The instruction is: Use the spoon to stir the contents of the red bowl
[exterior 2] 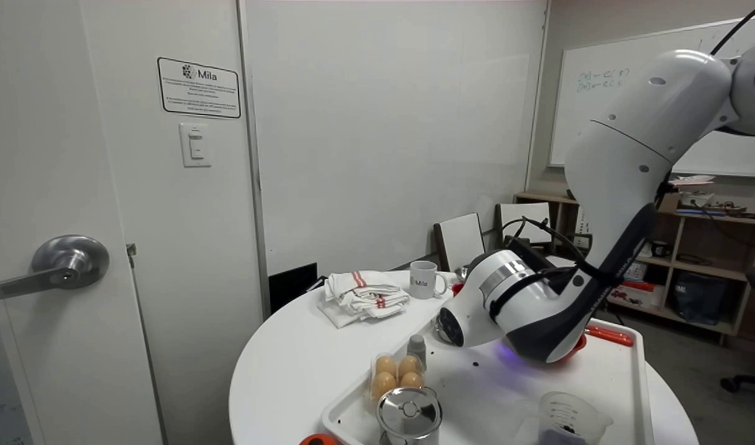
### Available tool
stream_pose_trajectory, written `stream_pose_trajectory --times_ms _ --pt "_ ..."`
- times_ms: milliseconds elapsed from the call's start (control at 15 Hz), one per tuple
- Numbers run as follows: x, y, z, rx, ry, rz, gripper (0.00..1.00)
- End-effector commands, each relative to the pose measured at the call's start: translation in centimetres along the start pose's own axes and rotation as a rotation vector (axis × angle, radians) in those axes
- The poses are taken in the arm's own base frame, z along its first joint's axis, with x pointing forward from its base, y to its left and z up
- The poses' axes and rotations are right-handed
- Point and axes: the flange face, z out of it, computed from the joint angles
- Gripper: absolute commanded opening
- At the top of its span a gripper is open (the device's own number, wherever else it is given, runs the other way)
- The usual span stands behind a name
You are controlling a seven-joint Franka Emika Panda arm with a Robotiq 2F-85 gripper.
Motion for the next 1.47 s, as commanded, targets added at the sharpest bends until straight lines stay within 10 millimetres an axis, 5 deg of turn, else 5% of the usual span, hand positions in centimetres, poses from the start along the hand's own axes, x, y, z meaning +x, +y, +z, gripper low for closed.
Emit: stream_pose_trajectory --times_ms 0,333,533,1400 --pt "-1.7 -0.2 -2.4 -0.018 0.048 0.024 0.05" --pt "-4.7 0.3 -6.7 -0.042 0.154 0.070 0.05" --pt "-5.1 0.2 -6.9 -0.035 0.167 0.068 0.05" --pt "-2.1 -4.8 0.9 0.083 0.049 -0.034 0.05"
